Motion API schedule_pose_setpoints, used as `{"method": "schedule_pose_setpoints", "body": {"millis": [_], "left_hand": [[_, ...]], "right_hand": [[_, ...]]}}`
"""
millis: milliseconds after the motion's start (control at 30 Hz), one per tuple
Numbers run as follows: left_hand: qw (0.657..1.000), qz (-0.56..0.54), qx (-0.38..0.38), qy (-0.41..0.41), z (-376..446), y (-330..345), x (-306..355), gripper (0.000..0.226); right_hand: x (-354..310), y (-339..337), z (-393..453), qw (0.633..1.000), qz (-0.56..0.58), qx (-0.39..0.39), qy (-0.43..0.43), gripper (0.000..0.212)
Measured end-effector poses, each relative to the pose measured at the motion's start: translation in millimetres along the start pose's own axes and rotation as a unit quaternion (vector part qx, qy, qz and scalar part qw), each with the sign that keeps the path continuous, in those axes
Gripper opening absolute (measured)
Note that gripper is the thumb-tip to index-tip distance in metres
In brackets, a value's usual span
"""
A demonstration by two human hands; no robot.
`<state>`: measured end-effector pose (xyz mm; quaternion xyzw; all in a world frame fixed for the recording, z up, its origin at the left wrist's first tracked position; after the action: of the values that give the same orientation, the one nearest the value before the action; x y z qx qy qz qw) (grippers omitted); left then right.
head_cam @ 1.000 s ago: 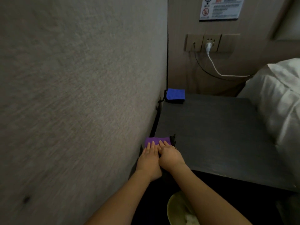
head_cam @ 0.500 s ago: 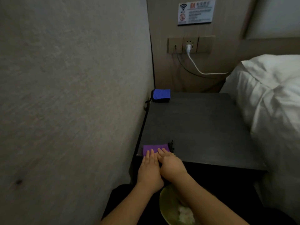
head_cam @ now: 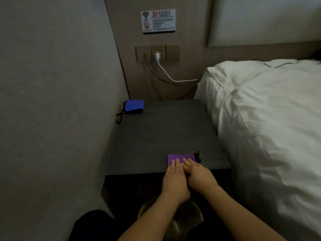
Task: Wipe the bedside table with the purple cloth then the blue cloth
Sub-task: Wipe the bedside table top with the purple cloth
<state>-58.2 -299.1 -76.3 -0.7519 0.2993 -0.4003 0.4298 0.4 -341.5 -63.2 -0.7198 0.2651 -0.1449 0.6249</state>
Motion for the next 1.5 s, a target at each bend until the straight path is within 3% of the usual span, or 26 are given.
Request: {"method": "schedule_pose_setpoints", "body": {"millis": [267, 567, 1133, 1200, 1500], "left_hand": [[0.998, 0.021, -0.013, 0.065, 34, 9, 62, 0.089], [0.995, 0.039, -0.006, 0.094, 62, 12, 91, 0.090], [0.988, 0.092, -0.011, 0.121, 34, 22, 90, 0.087], [0.987, 0.101, -0.010, 0.121, 28, 26, 86, 0.087], [0.985, 0.133, 0.013, 0.109, 8, 23, 45, 0.070]], "right_hand": [[73, -6, -5, 0.999, -0.007, -0.011, 0.051, 0.066], [109, -13, 2, 0.998, -0.015, -0.013, 0.059, 0.066], [100, -2, -29, 0.995, -0.017, 0.010, 0.093, 0.064], [95, 2, -31, 0.995, -0.026, 0.054, 0.084, 0.063], [49, 4, -33, 0.998, -0.065, -0.006, 0.020, 0.066]]}}
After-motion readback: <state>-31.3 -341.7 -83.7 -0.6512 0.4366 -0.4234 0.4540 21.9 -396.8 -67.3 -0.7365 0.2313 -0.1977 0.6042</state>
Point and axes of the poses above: each hand's wrist, its own z-axis towards the middle knuckle, its own y-axis out of the palm, x = y × z, the point moved 7 cm from there along z, towards the middle knuckle, and after that the axes turned 14 degrees about -z, right-handed, at the moved point
